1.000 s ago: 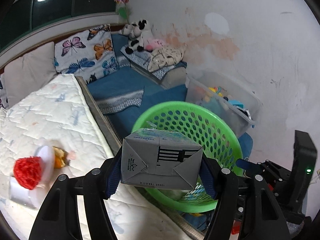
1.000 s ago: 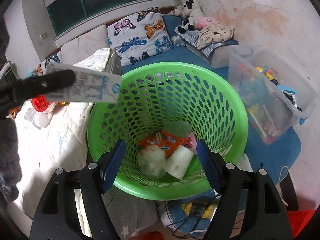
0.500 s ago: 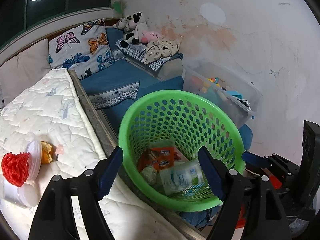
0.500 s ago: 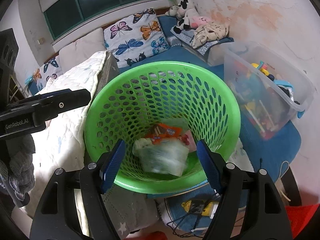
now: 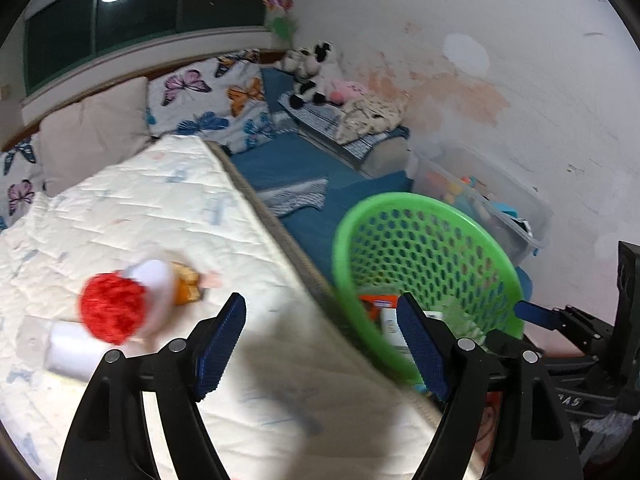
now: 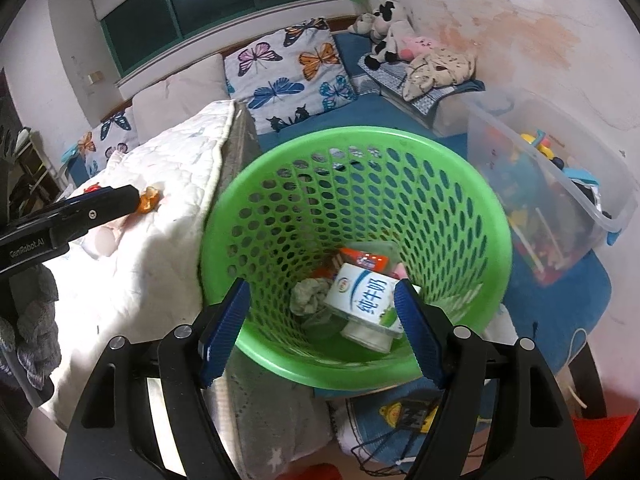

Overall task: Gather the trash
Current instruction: 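Move both open tools back over the bed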

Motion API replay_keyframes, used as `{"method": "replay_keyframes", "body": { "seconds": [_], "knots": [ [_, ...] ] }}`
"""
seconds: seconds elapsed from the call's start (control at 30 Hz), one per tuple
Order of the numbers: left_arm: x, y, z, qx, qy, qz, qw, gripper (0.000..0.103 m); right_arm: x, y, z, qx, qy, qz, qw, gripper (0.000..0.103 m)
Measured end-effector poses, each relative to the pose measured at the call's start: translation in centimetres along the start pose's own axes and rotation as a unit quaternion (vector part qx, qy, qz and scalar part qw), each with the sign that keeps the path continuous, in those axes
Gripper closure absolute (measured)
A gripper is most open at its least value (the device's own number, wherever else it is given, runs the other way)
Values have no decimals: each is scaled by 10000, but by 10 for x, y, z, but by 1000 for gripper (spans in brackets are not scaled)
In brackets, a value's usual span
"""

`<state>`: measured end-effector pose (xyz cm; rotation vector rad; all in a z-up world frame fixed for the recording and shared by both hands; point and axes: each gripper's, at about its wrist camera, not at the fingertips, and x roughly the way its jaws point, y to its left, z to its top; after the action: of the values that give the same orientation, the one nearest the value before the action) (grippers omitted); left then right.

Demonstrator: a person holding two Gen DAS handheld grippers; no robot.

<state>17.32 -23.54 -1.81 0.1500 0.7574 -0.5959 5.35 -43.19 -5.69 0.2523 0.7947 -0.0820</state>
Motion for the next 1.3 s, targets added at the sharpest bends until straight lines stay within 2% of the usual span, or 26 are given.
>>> {"method": "replay_keyframes", "body": {
  "seconds": [0.1, 0.33, 0.57, 0.73, 0.97, 1.13, 1.3],
  "knots": [
    [-11, 16, -2, -19, -122, 181, 9998, 28, 2, 11, 3, -39, 9, 117, 9999, 28],
    [-42, 70, -15, -400, -314, 659, 9965, 28, 10, 50, 13, -354, 21, 435, 9984, 28],
    [-69, 131, -30, -721, -338, 1119, 9905, 28, 22, 104, 30, -746, 49, 946, 9927, 29],
    [-83, 168, -42, -824, -296, 1409, 9861, 28, 36, 158, 46, -1108, 86, 1290, 9854, 29],
    [-93, 203, -57, -831, -169, 1517, 9848, 28, 67, 219, 63, -1419, 231, 1546, 9775, 33],
    [-93, 214, -64, -596, -61, 1501, 9868, 28, 87, 248, 70, -1561, 335, 1561, 9747, 35],
    [-90, 217, -66, -279, 53, 1327, 9907, 28, 110, 266, 75, -1587, 472, 1491, 9749, 40]
  ]
}}
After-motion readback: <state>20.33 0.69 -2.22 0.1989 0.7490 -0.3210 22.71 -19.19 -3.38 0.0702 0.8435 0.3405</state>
